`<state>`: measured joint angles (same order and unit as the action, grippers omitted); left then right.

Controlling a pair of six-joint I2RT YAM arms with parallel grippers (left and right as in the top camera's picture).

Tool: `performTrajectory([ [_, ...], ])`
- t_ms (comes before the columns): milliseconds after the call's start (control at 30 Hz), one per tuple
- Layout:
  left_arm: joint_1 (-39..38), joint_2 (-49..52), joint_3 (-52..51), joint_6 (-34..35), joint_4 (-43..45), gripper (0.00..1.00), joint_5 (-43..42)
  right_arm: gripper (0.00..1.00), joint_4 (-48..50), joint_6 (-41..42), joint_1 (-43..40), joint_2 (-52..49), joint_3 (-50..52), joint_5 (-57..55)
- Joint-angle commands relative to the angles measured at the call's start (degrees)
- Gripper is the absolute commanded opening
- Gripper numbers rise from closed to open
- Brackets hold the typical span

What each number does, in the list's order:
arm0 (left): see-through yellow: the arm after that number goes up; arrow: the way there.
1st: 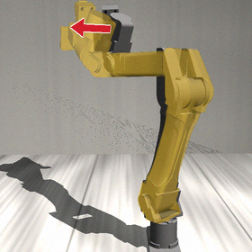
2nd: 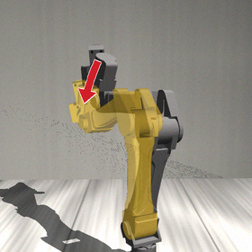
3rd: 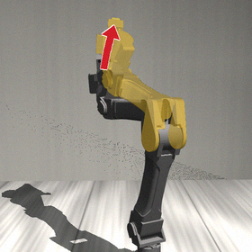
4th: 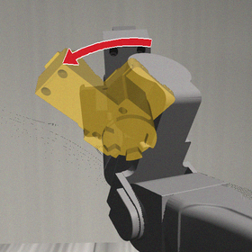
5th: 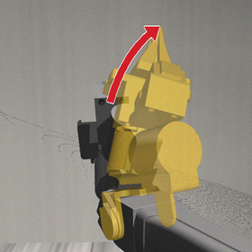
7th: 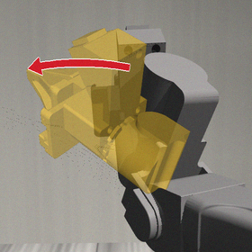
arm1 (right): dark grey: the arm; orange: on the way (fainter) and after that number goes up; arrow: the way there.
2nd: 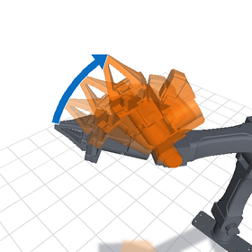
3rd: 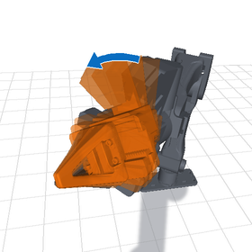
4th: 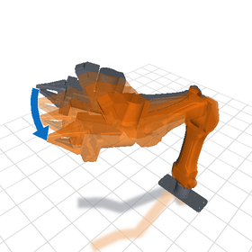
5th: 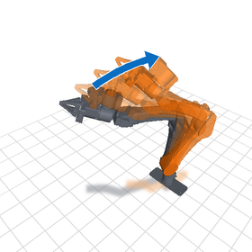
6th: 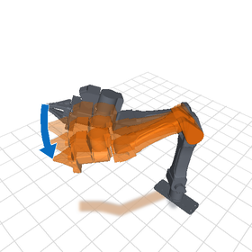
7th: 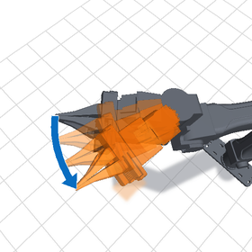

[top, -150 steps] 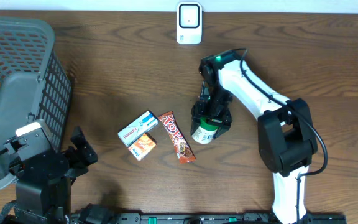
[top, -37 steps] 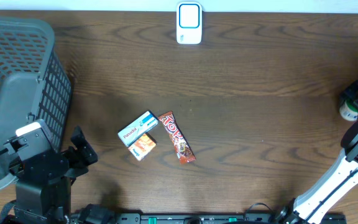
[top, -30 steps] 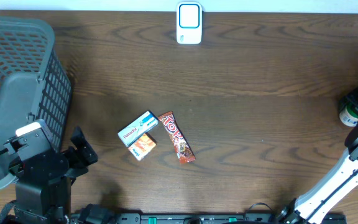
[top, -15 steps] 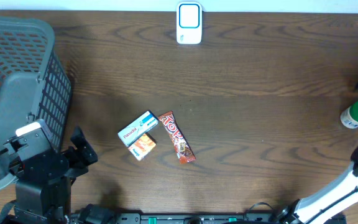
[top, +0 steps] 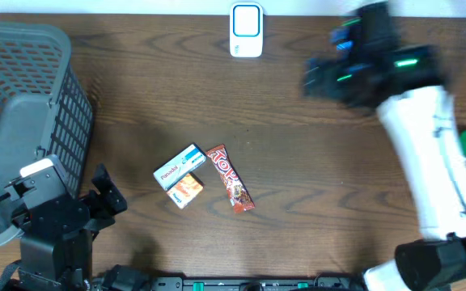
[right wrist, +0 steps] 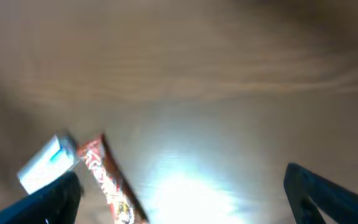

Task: Scan the item barcode
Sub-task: 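Reach the right gripper to the orange TOP bar and grasp it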

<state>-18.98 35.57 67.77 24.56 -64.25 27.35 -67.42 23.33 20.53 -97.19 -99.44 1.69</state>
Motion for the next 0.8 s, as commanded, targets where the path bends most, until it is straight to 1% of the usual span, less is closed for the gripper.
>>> performTrajectory([
  [0,-0.07,-0.04,0.72,-0.33,-0.02,0.98,0.33,0.99,3.65,6.05,10.05,-0.33,10.05,-6.95],
  [67,-0.07,-0.04,0.72,-0.33,-0.02,0.98,0.33,0.99,9.29,8.28,17.57,-0.33,17.64,-7.54],
  [100,-0.07,-0.04,0.72,-0.33,-0.02,0.98,0.33,0.99,12.44,10.27,22.91,-0.31,21.84,-9.29],
  [233,-0.07,-0.04,0.72,-0.33,-0.02,0.98,0.33,0.99,15.91,10.51,32.81,-0.33,28.0,-15.26],
  [300,-0.07,-0.04,0.72,-0.33,-0.02,0.98,0.33,0.99,17.59,10.54,35.43,-0.33,30.03,-15.58],
  [500,-0.07,-0.04,0.72,-0.33,-0.02,0.98,0.33,0.99,23.21,10.47,36.72,-0.33,34.73,-15.78],
  [667,-0.07,-0.04,0.72,-0.33,-0.02,0.98,0.33,0.99,25.53,8.11,37.64,-0.57,35.19,-15.8],
  [767,-0.07,-0.04,0.72,-0.33,-0.02,0.98,0.33,0.99,26.29,7.67,37.66,-3.32,35.17,-15.76],
])
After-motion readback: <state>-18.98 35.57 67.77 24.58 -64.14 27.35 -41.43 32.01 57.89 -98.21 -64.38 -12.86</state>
